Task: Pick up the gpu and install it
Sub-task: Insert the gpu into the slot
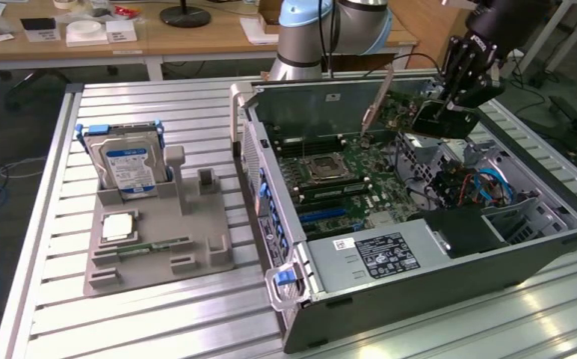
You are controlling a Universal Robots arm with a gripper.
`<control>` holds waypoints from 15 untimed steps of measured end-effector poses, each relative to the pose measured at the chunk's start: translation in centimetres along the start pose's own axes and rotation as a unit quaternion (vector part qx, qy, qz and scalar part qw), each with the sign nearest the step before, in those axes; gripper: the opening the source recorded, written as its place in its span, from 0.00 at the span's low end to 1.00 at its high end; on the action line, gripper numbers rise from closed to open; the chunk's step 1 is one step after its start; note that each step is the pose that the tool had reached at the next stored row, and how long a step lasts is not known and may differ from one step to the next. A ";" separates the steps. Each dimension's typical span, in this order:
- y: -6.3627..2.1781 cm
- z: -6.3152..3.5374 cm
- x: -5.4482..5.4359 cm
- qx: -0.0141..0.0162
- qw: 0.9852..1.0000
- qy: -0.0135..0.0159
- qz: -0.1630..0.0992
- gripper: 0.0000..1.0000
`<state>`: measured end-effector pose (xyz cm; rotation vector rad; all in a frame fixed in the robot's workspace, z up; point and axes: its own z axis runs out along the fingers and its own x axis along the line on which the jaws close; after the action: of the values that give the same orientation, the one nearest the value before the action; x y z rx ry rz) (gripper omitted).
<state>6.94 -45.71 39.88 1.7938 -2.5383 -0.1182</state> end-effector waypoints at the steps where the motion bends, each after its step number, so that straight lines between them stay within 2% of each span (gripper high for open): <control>1: 0.00 0.00 0.0 0.000 1.000 0.000 0.000 0.27; 5: 0.00 0.01 0.0 0.000 1.000 0.000 0.000 0.27; 7: 0.10 0.03 0.0 0.001 1.000 -0.001 0.000 0.27; 12: 0.22 0.11 0.1 0.009 1.000 -0.003 -0.006 0.27; 15: 0.26 0.17 0.1 0.016 1.000 -0.006 -0.011 0.27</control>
<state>6.66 -45.71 39.74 1.8383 -2.5431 -0.0892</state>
